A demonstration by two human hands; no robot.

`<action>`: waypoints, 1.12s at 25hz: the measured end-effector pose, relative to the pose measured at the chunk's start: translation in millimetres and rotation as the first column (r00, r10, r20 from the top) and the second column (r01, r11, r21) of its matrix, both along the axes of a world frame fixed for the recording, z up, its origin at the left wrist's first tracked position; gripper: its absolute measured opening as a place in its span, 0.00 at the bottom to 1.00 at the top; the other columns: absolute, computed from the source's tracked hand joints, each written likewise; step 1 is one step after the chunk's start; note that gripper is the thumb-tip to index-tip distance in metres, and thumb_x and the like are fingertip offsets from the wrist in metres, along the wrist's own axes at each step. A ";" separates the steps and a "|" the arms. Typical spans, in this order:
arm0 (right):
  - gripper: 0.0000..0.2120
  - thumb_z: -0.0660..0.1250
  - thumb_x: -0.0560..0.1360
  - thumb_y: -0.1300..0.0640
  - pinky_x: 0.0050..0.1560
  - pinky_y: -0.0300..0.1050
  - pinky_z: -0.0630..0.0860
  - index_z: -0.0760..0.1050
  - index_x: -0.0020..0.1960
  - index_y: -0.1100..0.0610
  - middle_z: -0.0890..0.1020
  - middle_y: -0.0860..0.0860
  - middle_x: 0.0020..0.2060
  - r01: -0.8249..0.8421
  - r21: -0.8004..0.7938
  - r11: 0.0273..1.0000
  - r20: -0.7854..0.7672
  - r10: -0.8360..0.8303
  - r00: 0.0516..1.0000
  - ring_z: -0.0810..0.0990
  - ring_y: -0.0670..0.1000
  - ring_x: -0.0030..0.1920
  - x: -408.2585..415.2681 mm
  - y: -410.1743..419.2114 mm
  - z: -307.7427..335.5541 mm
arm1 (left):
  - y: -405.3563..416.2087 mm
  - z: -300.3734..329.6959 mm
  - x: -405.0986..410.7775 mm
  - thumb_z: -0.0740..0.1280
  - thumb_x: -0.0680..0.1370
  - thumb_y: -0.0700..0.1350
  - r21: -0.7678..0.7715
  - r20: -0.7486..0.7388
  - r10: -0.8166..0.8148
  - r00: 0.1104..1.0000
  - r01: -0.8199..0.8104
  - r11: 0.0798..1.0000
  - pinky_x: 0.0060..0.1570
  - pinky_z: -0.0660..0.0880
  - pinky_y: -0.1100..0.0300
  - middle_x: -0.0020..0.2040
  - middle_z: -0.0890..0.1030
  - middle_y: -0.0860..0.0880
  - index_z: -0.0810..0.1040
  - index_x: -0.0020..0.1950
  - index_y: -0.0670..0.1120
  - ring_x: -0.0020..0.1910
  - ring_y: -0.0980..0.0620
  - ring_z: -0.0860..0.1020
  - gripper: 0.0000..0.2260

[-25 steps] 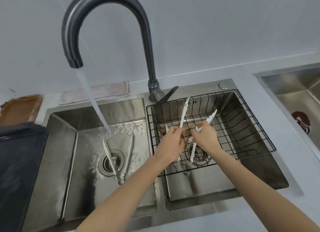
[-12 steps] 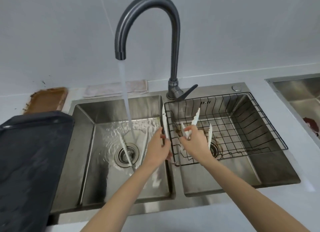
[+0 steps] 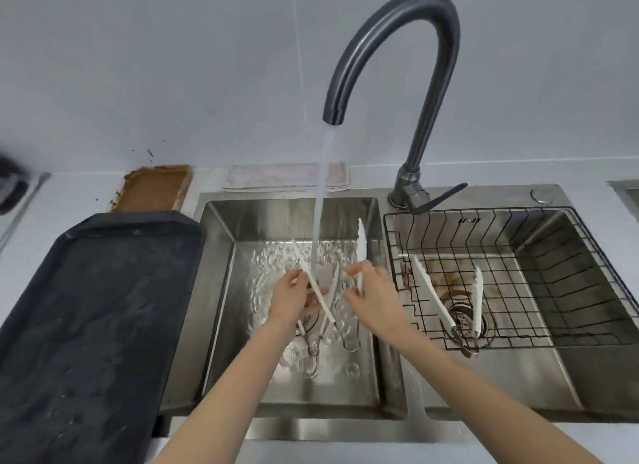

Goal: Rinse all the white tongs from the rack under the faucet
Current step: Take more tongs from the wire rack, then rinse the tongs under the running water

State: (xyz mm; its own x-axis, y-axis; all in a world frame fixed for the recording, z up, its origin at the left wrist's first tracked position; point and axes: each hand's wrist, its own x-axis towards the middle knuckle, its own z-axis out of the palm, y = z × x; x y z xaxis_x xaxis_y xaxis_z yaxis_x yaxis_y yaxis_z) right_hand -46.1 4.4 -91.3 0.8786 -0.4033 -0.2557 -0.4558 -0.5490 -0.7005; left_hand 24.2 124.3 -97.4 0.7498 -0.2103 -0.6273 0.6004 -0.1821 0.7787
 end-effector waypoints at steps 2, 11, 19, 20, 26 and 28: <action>0.14 0.60 0.76 0.61 0.21 0.28 0.64 0.68 0.61 0.58 0.75 0.55 0.48 0.066 0.104 0.992 -0.065 -0.060 0.996 0.68 0.40 0.27 5.1 0.5 -8.9 | 0.7 -0.9 13.4 0.57 0.80 0.43 -0.095 -0.074 0.059 0.996 -0.066 0.993 0.37 0.78 0.59 0.45 0.80 0.45 0.71 0.58 0.43 0.40 0.51 0.81 0.09; 0.07 0.52 0.79 0.67 0.28 0.43 0.67 0.67 0.47 0.60 0.73 0.55 0.31 0.364 0.634 0.682 -0.369 -0.147 0.918 0.70 0.51 0.28 29.2 12.4 -43.0 | -34.0 -8.2 49.7 0.61 0.78 0.40 -0.166 -0.225 -0.010 0.974 -0.029 0.986 0.36 0.75 0.61 0.39 0.75 0.48 0.72 0.41 0.46 0.38 0.52 0.75 0.06; 0.17 0.55 0.78 0.63 0.31 0.37 0.73 0.61 0.66 0.54 0.77 0.61 0.56 0.296 0.527 0.797 -0.453 -0.032 0.891 0.74 0.50 0.38 28.7 5.4 -50.6 | -49.1 -17.6 54.2 0.57 0.79 0.51 -0.107 -0.199 -0.036 0.979 0.014 0.994 0.42 0.73 0.56 0.38 0.74 0.48 0.73 0.42 0.49 0.38 0.50 0.73 0.11; 0.25 0.56 0.78 0.64 0.36 0.42 0.77 0.54 0.72 0.52 0.77 0.57 0.55 0.277 0.516 0.810 -0.442 -0.025 0.897 0.75 0.52 0.43 26.5 6.2 -51.5 | -47.6 -19.3 52.2 0.55 0.79 0.53 -0.095 -0.178 -0.049 0.983 0.032 0.995 0.46 0.75 0.53 0.39 0.76 0.47 0.75 0.42 0.49 0.40 0.49 0.75 0.13; 0.42 0.59 0.74 0.69 0.57 0.58 0.78 0.34 0.75 0.51 0.74 0.58 0.61 0.278 0.417 0.865 -0.299 -0.158 0.941 0.79 0.61 0.57 22.9 16.8 -55.2 | -30.3 -25.3 43.4 0.47 0.78 0.62 0.045 0.065 -0.167 0.984 0.164 0.985 0.57 0.73 0.47 0.53 0.81 0.36 0.77 0.48 0.47 0.50 0.40 0.79 0.25; 0.43 0.61 0.73 0.68 0.58 0.59 0.77 0.37 0.75 0.51 0.70 0.53 0.62 0.301 0.448 0.842 -0.232 -0.216 0.948 0.77 0.59 0.60 23.7 18.2 -57.3 | -23.5 -26.2 42.3 0.47 0.77 0.63 0.046 0.232 -0.204 0.951 0.198 0.979 0.47 0.76 0.52 0.42 0.79 0.42 0.70 0.54 0.47 0.40 0.46 0.79 0.23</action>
State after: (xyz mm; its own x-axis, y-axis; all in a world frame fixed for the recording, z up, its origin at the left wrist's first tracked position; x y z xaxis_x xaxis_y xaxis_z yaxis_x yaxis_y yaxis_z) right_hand -22.4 22.6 -148.6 0.6866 -0.4031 -0.6050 -0.6667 -0.0171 -0.7452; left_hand 66.6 100.8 -123.6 0.8200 -0.3596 -0.4453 0.3508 -0.2991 0.8874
